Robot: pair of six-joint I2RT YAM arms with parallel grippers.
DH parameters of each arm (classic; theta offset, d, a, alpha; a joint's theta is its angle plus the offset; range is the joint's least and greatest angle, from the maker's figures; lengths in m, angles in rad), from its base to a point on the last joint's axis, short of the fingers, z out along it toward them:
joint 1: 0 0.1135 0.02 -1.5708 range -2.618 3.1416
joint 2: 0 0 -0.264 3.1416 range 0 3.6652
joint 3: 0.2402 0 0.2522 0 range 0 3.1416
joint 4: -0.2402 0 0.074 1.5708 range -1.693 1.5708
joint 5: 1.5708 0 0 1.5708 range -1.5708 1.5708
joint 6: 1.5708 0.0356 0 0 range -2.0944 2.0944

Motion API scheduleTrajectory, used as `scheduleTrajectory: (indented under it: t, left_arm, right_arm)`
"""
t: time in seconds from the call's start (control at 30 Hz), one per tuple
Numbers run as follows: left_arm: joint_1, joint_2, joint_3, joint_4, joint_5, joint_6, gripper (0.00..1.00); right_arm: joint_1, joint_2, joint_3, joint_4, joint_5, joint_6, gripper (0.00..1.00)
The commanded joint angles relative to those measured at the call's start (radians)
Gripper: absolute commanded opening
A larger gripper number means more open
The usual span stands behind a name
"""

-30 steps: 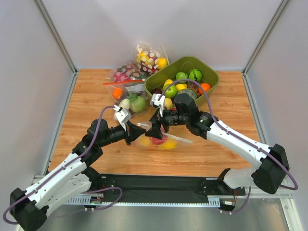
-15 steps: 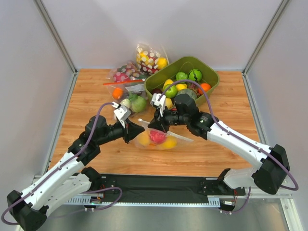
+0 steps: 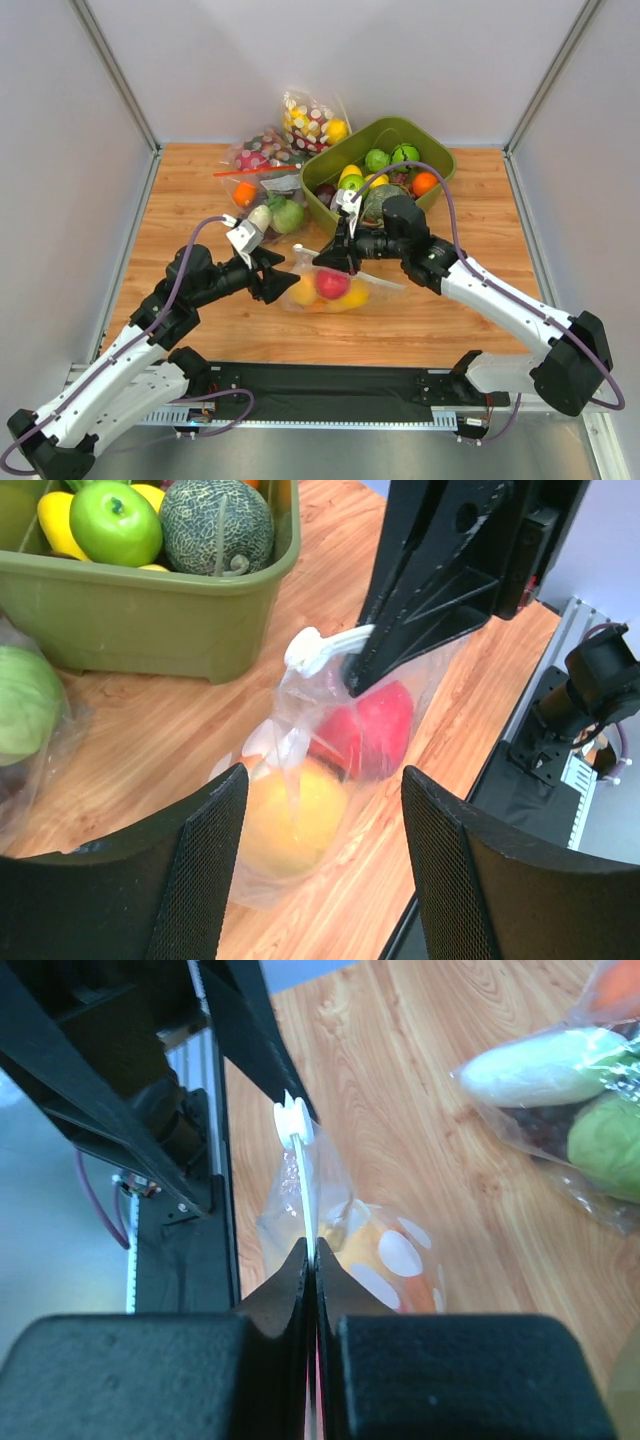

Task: Open the zip-top bag and remove the fake food

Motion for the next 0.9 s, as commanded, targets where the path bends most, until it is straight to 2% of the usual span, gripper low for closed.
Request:
scheduleTrajectory:
  t: [0.0, 0.2, 0.3, 0.33, 0.4, 0.43, 0.5, 0.53, 0.57, 0.6, 0.7, 0.87]
  left_arm:
    - [-0.003, 0.043, 0.0, 0.085, -0.003, -0.012, 0.7]
    - [-0.003, 0.11, -0.011, 0.191, 0.02, -0.024, 0.73]
    - [-0.003, 0.132, -0.019, 0.254, 0.032, -0.021, 0.69]
    - [-0.003, 0.136, -0.017, 0.257, 0.04, -0.02, 0.54]
    - [-0.001, 0.144, -0.016, 0.254, 0.044, -0.014, 0.36]
    - [-0.003, 0.144, -0.014, 0.251, 0.047, -0.011, 0.19]
    - [-0.001, 0.141, -0.011, 0.235, 0.052, -0.001, 0.06]
    - [-0.003, 0.138, -0.008, 0.228, 0.055, 0.003, 0.0]
    - [-0.003, 0.139, -0.004, 0.217, 0.058, 0.006, 0.0]
    - [-0.003, 0.139, 0.006, 0.202, 0.064, 0.012, 0.0]
    - [-0.003, 0.149, 0.026, 0.16, 0.076, 0.014, 0.0]
    - [-0.001, 0.175, 0.05, 0.125, 0.087, 0.015, 0.0]
  right_arm:
    - [-0.003, -0.036, -0.003, 0.137, -0.088, 0.064, 0.0]
    - [-0.006, -0.042, -0.014, 0.191, -0.138, 0.108, 0.0]
    - [-0.006, -0.045, -0.019, 0.206, -0.155, 0.125, 0.0]
    - [-0.006, -0.045, -0.019, 0.203, -0.155, 0.128, 0.0]
    - [-0.005, -0.045, -0.016, 0.188, -0.152, 0.124, 0.0]
    - [-0.006, -0.045, -0.008, 0.174, -0.148, 0.11, 0.01]
    - [-0.005, -0.045, 0.006, 0.115, -0.113, 0.086, 0.11]
    - [-0.005, -0.045, 0.019, 0.095, -0.1, 0.072, 0.3]
    - [-0.006, -0.048, 0.029, 0.064, -0.086, 0.046, 0.38]
    - [-0.003, -0.054, 0.033, 0.042, -0.059, 0.041, 0.52]
    - [0.003, -0.066, 0.061, 0.013, 0.003, 0.003, 0.64]
    - [0.031, -0.042, 0.138, -0.021, 0.053, -0.058, 0.69]
